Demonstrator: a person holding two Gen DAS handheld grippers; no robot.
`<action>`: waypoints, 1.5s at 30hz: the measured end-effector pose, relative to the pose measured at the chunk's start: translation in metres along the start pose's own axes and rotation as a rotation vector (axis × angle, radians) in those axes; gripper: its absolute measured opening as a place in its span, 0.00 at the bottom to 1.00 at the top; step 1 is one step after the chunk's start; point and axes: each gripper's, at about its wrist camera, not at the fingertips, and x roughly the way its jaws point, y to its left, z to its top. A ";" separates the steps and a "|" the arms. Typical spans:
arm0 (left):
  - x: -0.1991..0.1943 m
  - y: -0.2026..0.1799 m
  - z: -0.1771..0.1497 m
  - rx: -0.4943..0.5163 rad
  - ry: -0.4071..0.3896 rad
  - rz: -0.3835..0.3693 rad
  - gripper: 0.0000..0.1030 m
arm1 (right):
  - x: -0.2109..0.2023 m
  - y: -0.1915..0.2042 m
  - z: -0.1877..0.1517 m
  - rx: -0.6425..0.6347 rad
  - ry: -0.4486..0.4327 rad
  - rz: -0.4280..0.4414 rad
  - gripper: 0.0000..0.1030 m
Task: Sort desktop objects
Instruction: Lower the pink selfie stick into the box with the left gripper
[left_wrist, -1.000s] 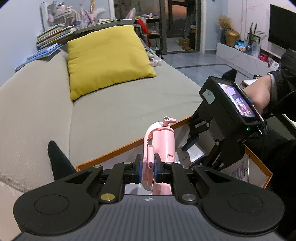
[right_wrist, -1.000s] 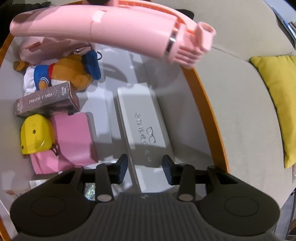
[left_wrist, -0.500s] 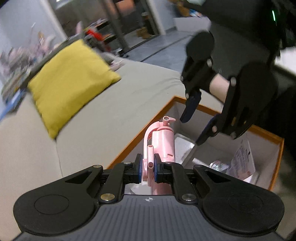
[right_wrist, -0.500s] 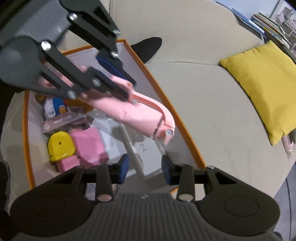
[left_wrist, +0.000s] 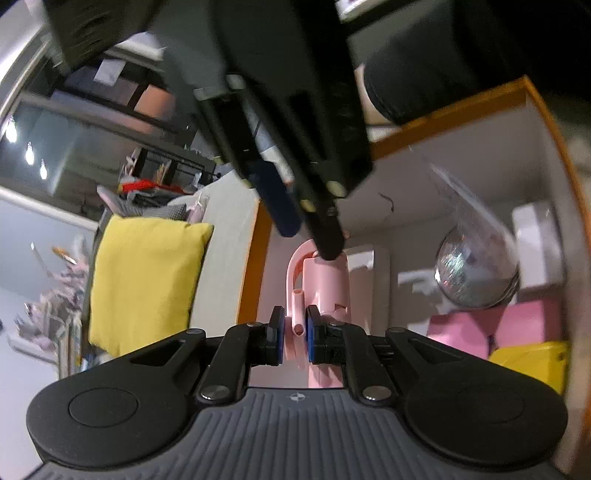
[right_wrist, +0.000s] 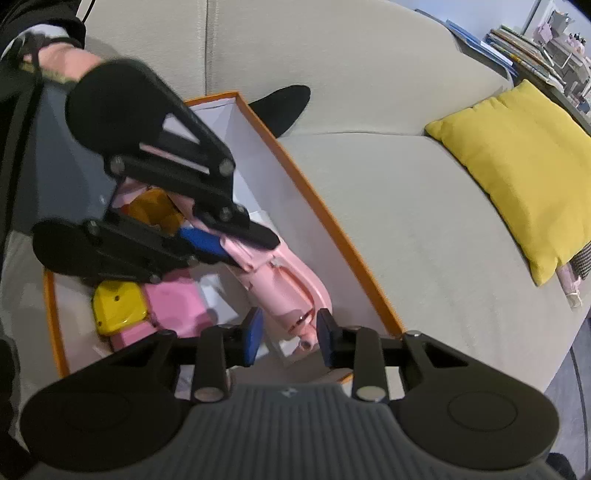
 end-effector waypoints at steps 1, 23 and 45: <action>0.004 -0.004 -0.002 0.026 -0.012 0.006 0.13 | 0.004 0.000 0.000 -0.001 0.002 -0.002 0.33; 0.015 0.005 -0.019 -0.104 0.007 -0.072 0.20 | 0.059 0.004 0.007 -0.053 0.049 -0.073 0.22; 0.050 0.064 -0.058 -0.582 0.312 -0.456 0.32 | 0.041 0.003 0.002 0.048 0.042 -0.016 0.16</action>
